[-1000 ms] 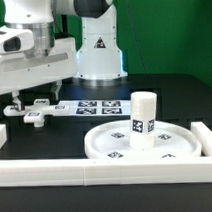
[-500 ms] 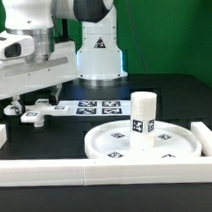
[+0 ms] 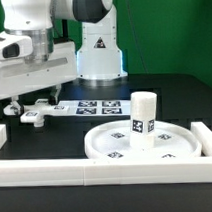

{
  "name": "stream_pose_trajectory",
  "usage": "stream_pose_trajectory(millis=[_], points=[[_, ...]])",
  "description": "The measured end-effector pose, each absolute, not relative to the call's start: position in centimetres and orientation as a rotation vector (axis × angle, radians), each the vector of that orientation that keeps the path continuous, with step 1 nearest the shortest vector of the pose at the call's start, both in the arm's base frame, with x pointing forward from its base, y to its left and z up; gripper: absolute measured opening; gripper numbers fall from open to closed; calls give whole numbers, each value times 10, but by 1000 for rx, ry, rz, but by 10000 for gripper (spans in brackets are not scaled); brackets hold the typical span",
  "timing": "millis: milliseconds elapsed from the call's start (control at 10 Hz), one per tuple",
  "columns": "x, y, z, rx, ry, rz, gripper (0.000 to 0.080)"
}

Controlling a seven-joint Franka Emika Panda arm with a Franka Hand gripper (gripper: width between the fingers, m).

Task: Assemble round table

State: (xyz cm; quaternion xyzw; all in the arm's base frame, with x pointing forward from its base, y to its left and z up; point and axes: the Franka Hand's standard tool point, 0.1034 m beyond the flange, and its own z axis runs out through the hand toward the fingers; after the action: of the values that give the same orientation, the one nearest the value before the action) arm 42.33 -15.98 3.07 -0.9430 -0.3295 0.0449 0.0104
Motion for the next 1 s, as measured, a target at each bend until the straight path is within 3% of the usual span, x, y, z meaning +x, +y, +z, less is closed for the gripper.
stream_pose_trajectory(millis=[1000], points=[[428,-148,31,-3027,-721,176,649]])
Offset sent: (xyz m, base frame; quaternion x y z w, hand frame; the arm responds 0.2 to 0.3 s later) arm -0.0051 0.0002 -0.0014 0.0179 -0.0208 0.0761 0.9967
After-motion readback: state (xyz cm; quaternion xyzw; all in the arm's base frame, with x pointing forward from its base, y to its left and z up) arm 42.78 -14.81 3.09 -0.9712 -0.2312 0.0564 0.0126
